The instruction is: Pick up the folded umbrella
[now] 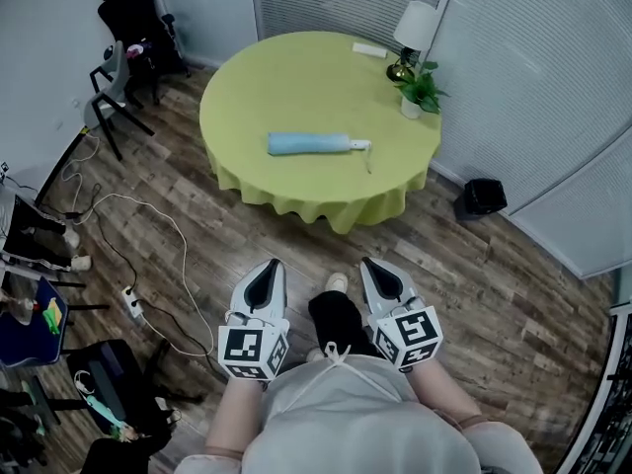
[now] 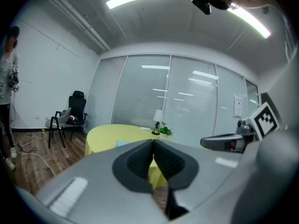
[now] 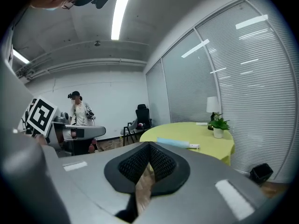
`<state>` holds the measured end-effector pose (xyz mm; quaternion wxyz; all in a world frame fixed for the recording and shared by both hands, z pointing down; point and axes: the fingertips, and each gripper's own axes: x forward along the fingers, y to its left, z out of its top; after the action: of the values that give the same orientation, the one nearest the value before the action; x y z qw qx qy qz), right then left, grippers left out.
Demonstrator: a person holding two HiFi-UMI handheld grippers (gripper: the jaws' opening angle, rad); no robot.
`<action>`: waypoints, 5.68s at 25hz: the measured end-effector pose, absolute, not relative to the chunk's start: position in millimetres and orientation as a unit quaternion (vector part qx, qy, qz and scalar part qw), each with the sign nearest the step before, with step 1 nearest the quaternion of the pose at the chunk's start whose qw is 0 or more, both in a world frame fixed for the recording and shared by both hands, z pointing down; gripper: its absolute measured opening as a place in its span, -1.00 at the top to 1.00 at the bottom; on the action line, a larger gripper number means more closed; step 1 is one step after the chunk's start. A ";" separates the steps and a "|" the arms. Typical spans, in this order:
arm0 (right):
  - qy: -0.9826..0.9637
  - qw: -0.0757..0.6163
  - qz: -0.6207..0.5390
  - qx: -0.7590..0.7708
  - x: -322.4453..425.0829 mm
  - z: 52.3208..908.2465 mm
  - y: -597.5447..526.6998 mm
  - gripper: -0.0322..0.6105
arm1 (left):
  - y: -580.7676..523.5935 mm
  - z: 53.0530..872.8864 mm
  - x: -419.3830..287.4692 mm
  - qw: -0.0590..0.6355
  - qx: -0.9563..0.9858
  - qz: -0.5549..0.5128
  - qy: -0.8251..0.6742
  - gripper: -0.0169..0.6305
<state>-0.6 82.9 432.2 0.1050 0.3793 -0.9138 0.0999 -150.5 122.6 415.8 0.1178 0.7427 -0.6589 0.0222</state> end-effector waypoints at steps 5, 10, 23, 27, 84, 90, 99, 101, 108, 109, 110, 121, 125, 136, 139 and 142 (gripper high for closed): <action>-0.918 0.106 0.104 0.368 -21.7 445.7 11.8 0.90 | 54.8 424.5 -169.5 0.124 0.739 0.007 -0.662 0.93; -0.921 0.107 0.107 0.360 -41.2 448.3 -75.9 0.90 | -32.0 428.7 -178.4 0.116 0.748 0.034 -0.652 0.93; -0.916 0.130 0.137 0.354 -67.3 485.5 -267.2 0.90 | -231.5 479.6 -202.7 0.123 0.763 0.127 -0.622 0.93; -0.909 0.150 0.160 0.354 -72.1 511.8 -287.9 0.90 | -264.8 506.4 -211.1 0.125 0.770 0.176 -0.601 0.93; -0.817 0.195 0.260 0.477 -63.9 587.5 -324.9 0.90 | -335.3 678.6 -174.0 0.032 0.813 0.548 -0.192 0.06; -0.829 0.178 0.229 0.479 -66.5 556.5 -334.1 0.90 | -356.2 615.5 -177.9 0.042 0.831 0.480 -0.277 0.06; -0.849 0.149 0.172 0.476 -82.2 503.0 -362.2 0.90 | -390.1 499.9 -224.4 0.042 0.825 0.318 -0.466 0.07; -0.854 0.141 0.160 0.474 -88.2 490.1 -368.2 0.90 | -392.2 471.3 -236.4 0.042 0.822 0.267 -0.500 0.07; -0.868 0.105 0.117 0.472 -102.9 440.4 -384.5 0.90 | -379.1 385.7 -272.8 0.024 0.800 0.094 -0.592 0.06; -0.869 0.101 0.112 0.471 -105.2 433.7 -385.7 0.90 | -376.1 377.4 -276.7 0.019 0.794 0.077 -0.602 0.06; -0.870 0.099 0.107 0.471 -107.4 427.2 -386.2 0.90 | -373.1 370.4 -280.3 0.012 0.789 0.062 -0.612 0.06; -0.874 0.090 0.079 0.471 -117.4 402.4 -385.9 0.90 | -363.8 354.5 -287.2 0.000 0.776 0.027 -0.630 0.06; -0.878 0.095 0.076 0.464 -120.2 403.6 -383.5 0.90 | -363.9 356.4 -288.0 0.002 0.776 0.029 -0.630 0.06; -0.878 0.099 0.082 0.461 -121.7 407.9 -378.0 0.90 | -360.8 359.5 -285.7 0.000 0.781 0.036 -0.624 0.06; -0.881 0.099 0.086 0.455 -125.9 407.6 -376.8 0.90 | -359.6 359.6 -286.9 -0.002 0.783 0.042 -0.621 0.06; -0.881 0.103 0.084 0.454 -126.6 409.7 -376.9 0.90 | -360.2 360.5 -286.9 -0.001 0.783 0.042 -0.621 0.06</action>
<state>-126.6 -376.9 409.7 0.1028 0.4539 -0.8811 0.0841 -286.9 -360.2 360.5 -0.0005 0.7826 -0.6211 0.0424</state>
